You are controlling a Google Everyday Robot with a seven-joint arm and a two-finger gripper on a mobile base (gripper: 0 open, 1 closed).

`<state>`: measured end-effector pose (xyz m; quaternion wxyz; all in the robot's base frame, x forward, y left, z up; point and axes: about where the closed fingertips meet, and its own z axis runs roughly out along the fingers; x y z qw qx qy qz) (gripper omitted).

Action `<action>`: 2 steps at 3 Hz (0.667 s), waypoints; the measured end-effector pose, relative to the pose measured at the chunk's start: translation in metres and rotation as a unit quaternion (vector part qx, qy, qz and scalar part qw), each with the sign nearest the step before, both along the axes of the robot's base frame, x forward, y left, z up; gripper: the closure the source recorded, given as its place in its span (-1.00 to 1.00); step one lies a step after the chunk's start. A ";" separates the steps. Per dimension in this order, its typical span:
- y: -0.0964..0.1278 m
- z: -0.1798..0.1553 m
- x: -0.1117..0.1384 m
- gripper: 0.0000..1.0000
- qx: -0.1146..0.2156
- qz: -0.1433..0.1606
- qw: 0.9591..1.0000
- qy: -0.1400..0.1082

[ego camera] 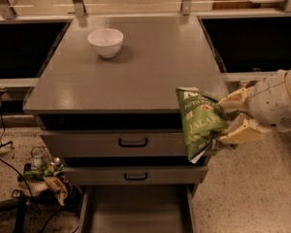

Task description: Place green jalapeno chip bag into bottom drawer

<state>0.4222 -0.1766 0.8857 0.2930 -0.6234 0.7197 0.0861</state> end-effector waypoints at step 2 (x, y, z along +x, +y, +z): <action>0.001 -0.039 0.022 1.00 -0.003 0.002 0.999 0.032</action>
Offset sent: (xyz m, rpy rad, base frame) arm 0.0185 0.0002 -0.0328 -0.0041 0.0537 0.0001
